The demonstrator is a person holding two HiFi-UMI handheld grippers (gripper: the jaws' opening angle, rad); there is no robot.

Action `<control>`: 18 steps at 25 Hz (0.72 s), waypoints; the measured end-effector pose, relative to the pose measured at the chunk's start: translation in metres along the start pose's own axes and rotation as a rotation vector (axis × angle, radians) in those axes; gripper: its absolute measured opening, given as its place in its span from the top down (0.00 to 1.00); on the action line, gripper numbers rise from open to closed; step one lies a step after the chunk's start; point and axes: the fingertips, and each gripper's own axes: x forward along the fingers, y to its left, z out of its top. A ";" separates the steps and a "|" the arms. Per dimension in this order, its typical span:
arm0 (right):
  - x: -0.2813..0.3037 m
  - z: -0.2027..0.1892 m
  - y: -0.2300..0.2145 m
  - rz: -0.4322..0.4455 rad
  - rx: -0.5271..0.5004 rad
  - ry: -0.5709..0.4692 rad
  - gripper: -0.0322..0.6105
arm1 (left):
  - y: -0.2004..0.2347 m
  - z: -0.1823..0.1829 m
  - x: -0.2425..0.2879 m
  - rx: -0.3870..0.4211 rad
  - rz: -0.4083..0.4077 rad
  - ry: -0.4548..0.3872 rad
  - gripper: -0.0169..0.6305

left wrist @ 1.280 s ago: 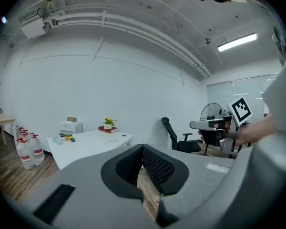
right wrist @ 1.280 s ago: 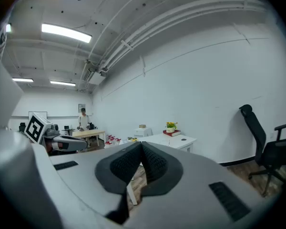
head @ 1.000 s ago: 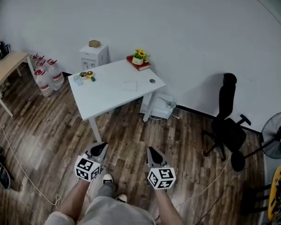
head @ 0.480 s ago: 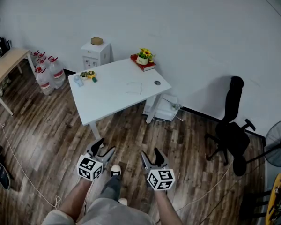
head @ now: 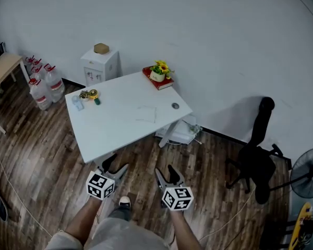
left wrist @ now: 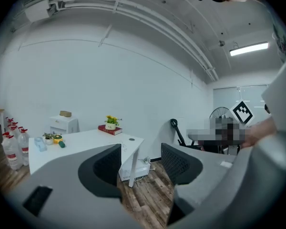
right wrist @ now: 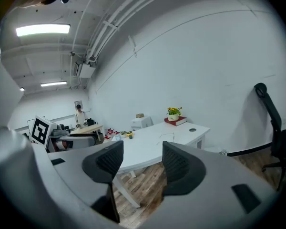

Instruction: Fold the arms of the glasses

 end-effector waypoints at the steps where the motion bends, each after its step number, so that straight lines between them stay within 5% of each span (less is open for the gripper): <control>1: 0.014 0.008 -0.004 -0.006 0.000 0.001 0.58 | 0.012 0.006 0.011 0.000 -0.003 -0.002 0.59; 7: 0.076 0.042 -0.027 -0.037 0.032 -0.013 0.58 | 0.062 0.022 0.067 -0.016 -0.033 0.016 0.59; 18: 0.164 0.046 -0.078 -0.055 0.093 0.040 0.61 | 0.115 0.017 0.137 -0.034 -0.058 0.077 0.59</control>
